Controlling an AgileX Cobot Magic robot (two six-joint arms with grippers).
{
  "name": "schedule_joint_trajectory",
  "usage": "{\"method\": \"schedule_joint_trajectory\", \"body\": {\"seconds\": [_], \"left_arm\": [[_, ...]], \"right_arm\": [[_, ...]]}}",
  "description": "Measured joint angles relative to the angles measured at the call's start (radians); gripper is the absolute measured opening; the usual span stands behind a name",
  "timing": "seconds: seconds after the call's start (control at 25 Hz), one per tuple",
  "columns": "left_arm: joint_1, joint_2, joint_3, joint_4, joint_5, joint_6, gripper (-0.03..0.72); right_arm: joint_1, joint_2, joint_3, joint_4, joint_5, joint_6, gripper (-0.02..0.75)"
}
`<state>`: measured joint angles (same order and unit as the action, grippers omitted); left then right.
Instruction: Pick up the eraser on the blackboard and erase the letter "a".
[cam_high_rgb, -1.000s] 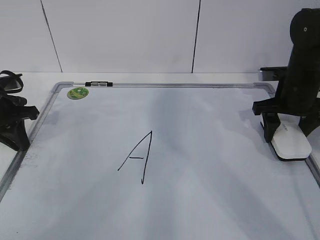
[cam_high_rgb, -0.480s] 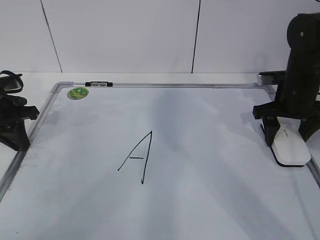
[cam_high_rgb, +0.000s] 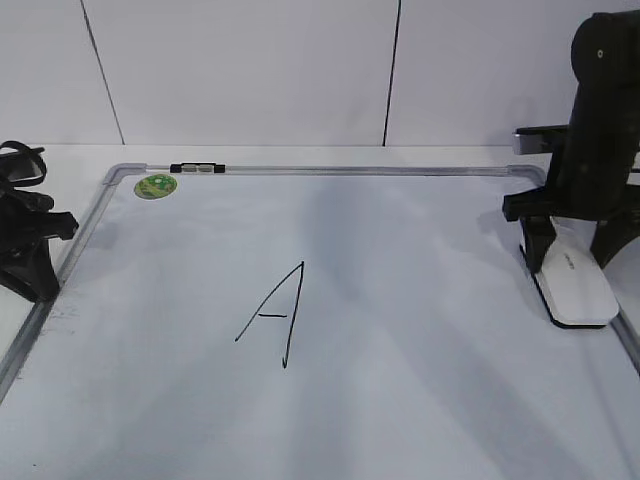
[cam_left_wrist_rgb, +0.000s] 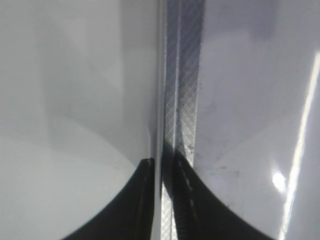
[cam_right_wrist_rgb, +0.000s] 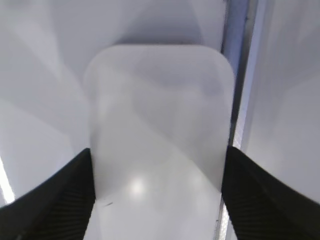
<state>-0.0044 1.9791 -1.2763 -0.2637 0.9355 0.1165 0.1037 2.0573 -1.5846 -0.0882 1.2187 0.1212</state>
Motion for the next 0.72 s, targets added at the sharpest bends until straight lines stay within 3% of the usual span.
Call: {"method": "schedule_joint_trajectory", "body": {"seconds": [0.52,0.72], "left_arm": [[0.000,0.000,0.000,0.000,0.000,0.000,0.130],[0.000,0.000,-0.004,0.018,0.006,0.000,0.242]], "right_arm": [[0.000,-0.099,-0.040,-0.012,0.000,0.000,0.598],[0.000,-0.231,-0.040,-0.012,0.004,0.000,0.597]]}}
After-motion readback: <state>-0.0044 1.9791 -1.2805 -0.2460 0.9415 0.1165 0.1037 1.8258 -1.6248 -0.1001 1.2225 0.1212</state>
